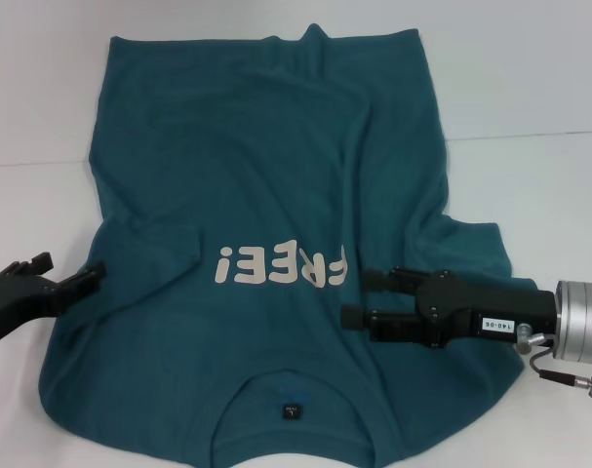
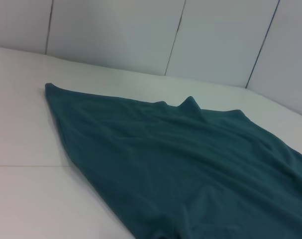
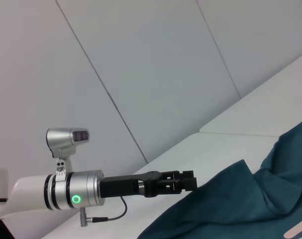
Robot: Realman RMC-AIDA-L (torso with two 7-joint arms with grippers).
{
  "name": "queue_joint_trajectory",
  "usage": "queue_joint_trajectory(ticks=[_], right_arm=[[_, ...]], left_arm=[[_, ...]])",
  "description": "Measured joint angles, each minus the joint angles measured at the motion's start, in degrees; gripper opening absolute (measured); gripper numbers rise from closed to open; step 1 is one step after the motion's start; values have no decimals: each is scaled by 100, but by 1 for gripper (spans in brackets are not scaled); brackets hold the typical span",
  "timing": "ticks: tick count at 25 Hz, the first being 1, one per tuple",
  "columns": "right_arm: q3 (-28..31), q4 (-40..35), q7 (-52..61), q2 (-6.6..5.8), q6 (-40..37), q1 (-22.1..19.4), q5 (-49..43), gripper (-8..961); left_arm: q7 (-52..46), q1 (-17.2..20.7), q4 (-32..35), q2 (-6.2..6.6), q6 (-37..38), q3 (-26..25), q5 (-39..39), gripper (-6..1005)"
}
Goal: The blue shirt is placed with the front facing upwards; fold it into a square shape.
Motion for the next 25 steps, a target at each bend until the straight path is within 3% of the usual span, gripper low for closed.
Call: queue_joint_trajectory(ticks=[13, 18, 25], right_arm=[[0, 0, -12, 7, -7, -17, 4, 902], [0, -3, -29, 7, -7, -30, 15, 902], [0, -16, -42, 7, -6, -26, 22, 901]], left_arm=[[19, -25, -6, -1, -181, 218, 33, 887], [58, -32, 16, -14, -245, 431, 153, 818], [-92, -96, 38, -18, -476, 553, 191, 555]])
